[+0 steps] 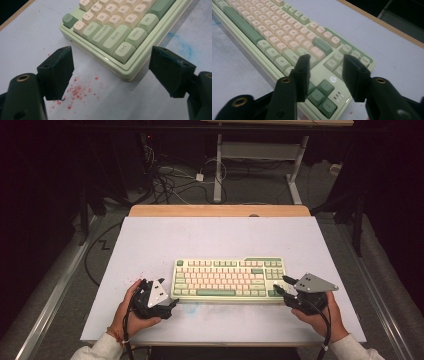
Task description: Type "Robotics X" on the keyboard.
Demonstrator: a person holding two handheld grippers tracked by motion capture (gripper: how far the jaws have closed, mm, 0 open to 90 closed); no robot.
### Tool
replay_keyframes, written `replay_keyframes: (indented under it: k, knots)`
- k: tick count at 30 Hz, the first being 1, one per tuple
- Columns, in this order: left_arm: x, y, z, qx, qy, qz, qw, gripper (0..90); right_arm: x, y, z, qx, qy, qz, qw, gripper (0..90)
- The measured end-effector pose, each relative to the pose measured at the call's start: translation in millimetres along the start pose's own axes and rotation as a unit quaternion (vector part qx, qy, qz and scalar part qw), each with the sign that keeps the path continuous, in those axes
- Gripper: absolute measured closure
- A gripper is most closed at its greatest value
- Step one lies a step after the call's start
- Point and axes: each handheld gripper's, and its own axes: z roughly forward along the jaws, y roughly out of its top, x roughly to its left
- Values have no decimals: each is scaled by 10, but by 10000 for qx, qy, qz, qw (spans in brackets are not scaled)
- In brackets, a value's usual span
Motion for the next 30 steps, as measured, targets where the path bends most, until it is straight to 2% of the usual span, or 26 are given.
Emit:
replay_keyframes:
  k: [6, 20, 25, 30]
  knots:
    - [0, -29, -4, 54, -9, -22, 10000, 186, -25, 73, 23, 65, 154, -25, 9999, 727]
    - [-8, -24, 23, 69, -38, -55, 10000, 185, -45, 186, 129, 154, 333, -102, 9993, 818]
    - [-17, -20, 31, 86, -47, -39, 9999, 185, -13, 224, 183, 201, 457, -174, 9986, 895]
    - [-21, -20, 46, 116, -68, -33, 9999, 185, 14, 258, 281, 299, 579, -278, 9975, 900]
